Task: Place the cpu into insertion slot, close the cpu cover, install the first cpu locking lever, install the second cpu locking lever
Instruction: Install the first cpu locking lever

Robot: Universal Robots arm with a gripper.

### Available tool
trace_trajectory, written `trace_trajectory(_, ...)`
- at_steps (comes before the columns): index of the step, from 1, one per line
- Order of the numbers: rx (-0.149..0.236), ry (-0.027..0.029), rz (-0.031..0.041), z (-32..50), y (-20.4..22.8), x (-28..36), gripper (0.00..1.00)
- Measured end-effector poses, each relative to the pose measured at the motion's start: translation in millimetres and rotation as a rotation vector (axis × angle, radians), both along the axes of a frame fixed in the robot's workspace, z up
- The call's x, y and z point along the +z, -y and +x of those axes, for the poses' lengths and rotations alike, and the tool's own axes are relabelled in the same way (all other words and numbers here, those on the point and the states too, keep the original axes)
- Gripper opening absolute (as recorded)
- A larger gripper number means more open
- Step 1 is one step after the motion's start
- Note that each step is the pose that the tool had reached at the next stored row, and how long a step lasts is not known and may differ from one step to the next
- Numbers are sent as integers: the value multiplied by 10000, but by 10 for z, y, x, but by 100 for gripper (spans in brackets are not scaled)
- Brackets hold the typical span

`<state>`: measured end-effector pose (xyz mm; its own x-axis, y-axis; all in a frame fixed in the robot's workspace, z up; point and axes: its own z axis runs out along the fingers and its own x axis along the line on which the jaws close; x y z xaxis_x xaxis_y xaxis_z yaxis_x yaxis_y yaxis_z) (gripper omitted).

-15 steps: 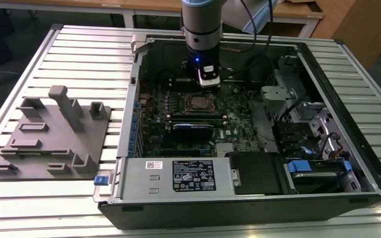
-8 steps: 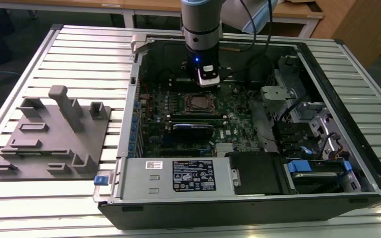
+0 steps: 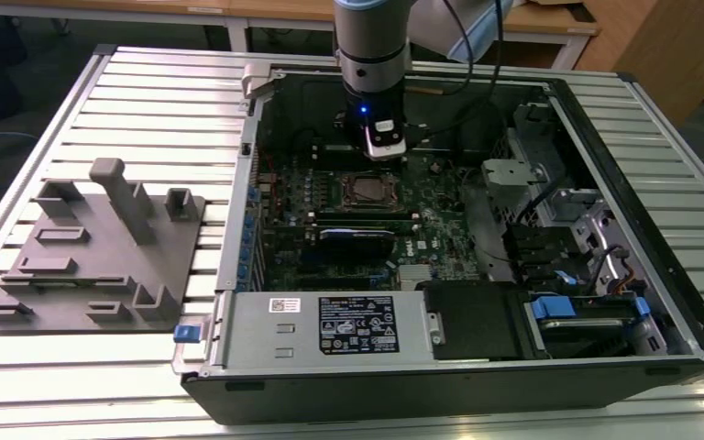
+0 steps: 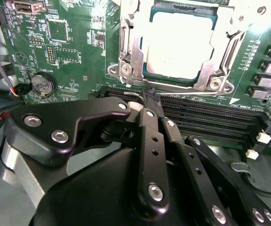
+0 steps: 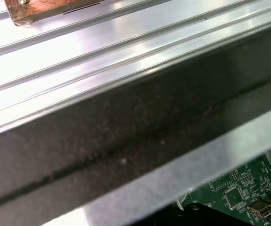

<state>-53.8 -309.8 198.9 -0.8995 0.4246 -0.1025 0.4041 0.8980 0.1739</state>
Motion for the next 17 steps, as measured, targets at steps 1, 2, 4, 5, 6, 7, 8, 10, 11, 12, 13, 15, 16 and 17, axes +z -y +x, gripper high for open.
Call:
trace_trajectory(1,0,0,0,-1,-3,0,11)
trace_trajectory(2,0,0,0,-3,-6,0,11)
trace_trajectory(4,-1,0,0,-6,-9,0,11)
trace_trajectory(5,0,0,0,-7,-12,0,11)
trace_trajectory(6,-1,0,0,-9,-15,0,11)
trace_trajectory(7,0,0,1,-10,-18,0,11)
trace_trajectory(8,-1,1,2,-12,-22,0,11)
trace_trajectory(10,-4,0,0,-22,-42,0,11)
trace_trajectory(11,-3,2,1,-23,-41,0,11)
trace_trajectory(12,-3,6,1,-23,-41,-2,11)
trace_trajectory(13,-2,8,1,-23,-41,-4,11)
trace_trajectory(15,0,8,0,-23,-42,-4,11)
trace_trajectory(16,0,7,-1,-23,-42,-5,11)
trace_trajectory(17,0,9,2,-23,-41,-5,11)
